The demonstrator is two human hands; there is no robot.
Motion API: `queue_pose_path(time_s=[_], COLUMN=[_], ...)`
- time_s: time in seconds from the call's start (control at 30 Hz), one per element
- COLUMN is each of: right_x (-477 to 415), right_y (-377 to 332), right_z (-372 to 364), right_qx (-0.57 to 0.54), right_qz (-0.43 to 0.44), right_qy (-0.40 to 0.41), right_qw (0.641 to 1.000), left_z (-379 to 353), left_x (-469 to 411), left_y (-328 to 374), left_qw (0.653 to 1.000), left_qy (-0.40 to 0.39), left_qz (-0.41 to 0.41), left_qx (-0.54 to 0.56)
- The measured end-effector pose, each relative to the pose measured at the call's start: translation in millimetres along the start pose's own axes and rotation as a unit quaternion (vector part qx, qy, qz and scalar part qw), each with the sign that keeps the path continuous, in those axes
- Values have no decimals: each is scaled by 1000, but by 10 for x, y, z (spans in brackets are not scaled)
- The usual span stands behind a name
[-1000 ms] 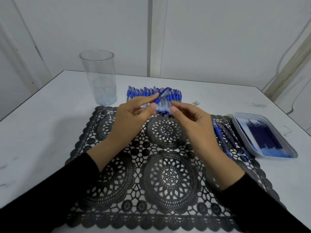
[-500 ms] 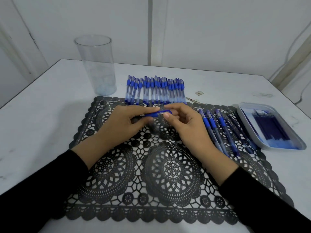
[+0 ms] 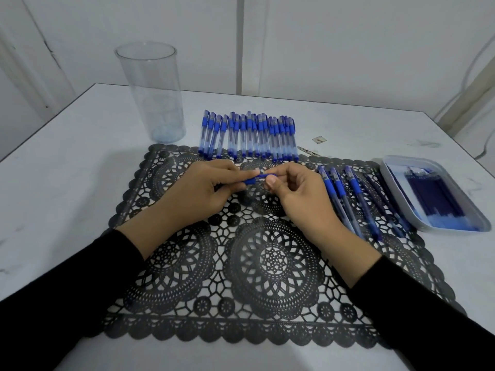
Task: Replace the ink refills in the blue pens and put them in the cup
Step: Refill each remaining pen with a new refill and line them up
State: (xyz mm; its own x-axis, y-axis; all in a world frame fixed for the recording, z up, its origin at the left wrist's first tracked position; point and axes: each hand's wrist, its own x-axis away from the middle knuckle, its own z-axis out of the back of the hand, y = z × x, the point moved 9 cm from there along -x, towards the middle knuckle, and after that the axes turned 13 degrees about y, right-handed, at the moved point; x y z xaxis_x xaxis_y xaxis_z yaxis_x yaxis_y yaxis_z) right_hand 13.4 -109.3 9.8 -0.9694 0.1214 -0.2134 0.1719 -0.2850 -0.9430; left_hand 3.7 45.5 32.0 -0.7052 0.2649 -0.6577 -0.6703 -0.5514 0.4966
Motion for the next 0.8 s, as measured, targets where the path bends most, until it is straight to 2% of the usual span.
queue_pose_path(time_s=[0.43, 0.57, 0.67, 0.8], right_x=[-6, -16, -36, -84], right_y=[21, 24, 36, -47], right_z=[38, 83, 168, 230], right_qx=[10, -13, -13, 58], right_qz=[4, 0, -1, 57], right_qy=[11, 44, 73, 72], right_qw=[1000, 999, 997, 994], left_z=[-3, 66, 219, 264], left_x=[28, 12, -6, -4], left_y=[24, 50, 11, -65], left_qw=[999, 998, 995, 991], left_qy=[-23, 13, 87, 107], left_qz=[-34, -43, -3, 69], left_qx=[-28, -46, -48, -36])
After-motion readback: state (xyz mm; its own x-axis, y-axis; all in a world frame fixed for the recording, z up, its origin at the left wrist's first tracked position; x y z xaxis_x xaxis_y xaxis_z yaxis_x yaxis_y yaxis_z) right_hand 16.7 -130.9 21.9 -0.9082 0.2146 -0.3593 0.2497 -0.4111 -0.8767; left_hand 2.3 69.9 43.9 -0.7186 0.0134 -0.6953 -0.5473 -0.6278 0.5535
